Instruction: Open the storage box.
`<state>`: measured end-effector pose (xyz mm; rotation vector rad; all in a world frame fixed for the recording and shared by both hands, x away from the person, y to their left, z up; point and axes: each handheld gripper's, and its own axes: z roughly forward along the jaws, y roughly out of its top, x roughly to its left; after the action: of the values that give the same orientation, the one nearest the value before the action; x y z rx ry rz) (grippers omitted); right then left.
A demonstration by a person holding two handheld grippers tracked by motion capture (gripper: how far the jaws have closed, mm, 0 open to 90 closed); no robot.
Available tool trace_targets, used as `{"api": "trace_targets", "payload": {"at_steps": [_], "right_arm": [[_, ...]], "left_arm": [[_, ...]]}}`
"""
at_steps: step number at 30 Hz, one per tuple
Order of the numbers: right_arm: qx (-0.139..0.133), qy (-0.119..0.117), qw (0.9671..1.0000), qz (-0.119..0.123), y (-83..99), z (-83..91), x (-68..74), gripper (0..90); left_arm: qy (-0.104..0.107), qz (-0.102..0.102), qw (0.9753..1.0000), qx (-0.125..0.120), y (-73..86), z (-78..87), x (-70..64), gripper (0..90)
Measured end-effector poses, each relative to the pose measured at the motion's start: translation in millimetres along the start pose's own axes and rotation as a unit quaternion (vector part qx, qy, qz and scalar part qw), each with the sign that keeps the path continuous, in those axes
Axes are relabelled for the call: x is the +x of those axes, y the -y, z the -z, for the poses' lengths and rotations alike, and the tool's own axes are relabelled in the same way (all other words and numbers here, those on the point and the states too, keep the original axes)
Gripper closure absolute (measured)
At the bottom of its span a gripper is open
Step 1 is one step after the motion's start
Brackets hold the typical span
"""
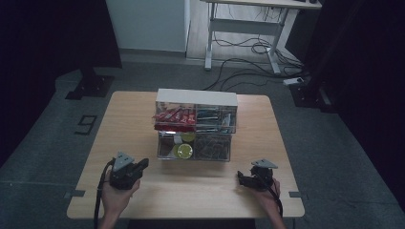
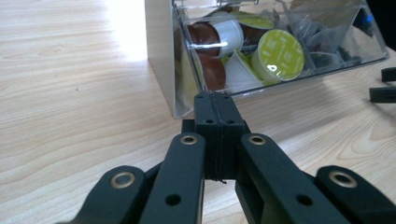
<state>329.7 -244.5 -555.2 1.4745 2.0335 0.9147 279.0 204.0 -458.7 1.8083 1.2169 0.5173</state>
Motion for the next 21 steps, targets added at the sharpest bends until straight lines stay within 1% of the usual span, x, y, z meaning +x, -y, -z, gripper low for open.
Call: {"api": "trace_targets", "payload": {"at_steps": [3,9,21], "right_arm": [[-0.001,0.002,1.0,0.0,0.2,0.1,-0.1,14.4],[-0.001,0.002,1.0,0.0,0.2,0.2,-0.1,14.4],[-0.001,0.002,1.0,0.0,0.2,0.2,-0.2,14.4]], "left_arm": [[0.004,-0.001,1.0,0.002,-2.1,-0.7,-1.9,90.0],[0.017,0.0,0.9998,-0.003,-9.5,1.3,-5.7,90.0],[0.031,-0.017,0.9994,-0.008,-32.3,1.5,-19.6,90.0]]}}
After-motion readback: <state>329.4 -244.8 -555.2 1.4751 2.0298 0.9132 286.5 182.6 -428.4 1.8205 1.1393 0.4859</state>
